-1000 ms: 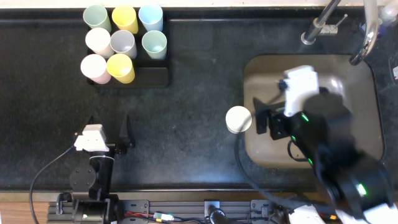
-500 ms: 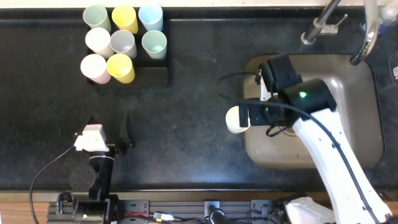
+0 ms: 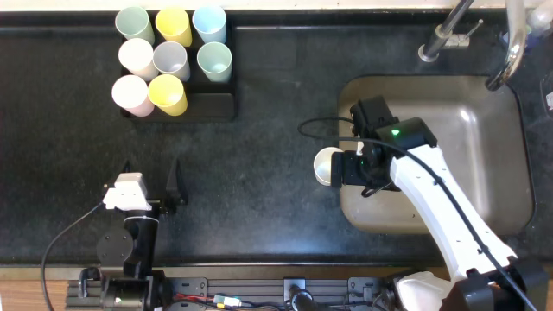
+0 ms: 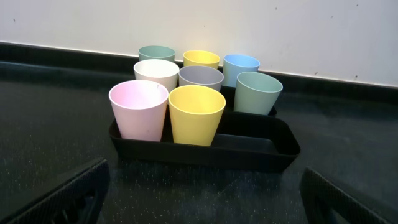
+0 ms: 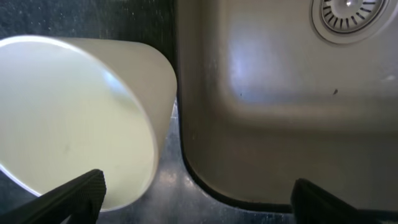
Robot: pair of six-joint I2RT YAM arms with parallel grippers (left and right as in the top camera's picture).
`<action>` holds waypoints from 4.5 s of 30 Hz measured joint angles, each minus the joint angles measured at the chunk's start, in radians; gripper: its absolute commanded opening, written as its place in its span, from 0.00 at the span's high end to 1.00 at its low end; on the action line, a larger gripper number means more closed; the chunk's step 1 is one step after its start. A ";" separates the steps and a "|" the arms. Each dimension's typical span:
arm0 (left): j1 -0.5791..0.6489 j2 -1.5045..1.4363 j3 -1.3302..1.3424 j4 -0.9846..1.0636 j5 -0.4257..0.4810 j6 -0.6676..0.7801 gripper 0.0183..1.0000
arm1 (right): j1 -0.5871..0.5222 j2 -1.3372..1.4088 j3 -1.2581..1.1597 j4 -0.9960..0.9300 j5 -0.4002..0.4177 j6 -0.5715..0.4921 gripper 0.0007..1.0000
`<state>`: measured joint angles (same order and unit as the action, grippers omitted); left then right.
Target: Store Cups
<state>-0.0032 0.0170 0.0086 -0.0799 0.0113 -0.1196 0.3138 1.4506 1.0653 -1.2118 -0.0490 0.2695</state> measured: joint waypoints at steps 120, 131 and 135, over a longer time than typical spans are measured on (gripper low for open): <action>0.000 0.000 0.000 0.000 0.000 0.000 0.00 | 0.351 0.682 0.986 0.229 0.048 0.055 0.28; 0.000 0.000 0.000 0.000 0.000 0.000 0.00 | 0.042 0.032 0.828 0.223 0.053 -0.163 0.00; 0.000 0.000 0.000 0.000 0.000 0.000 0.00 | -0.060 -0.219 0.513 0.333 0.054 -0.203 0.00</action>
<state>-0.0032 0.0170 0.0086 -0.0795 0.0113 -0.1196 0.2535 1.2312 1.5780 -0.8787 0.0048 0.0666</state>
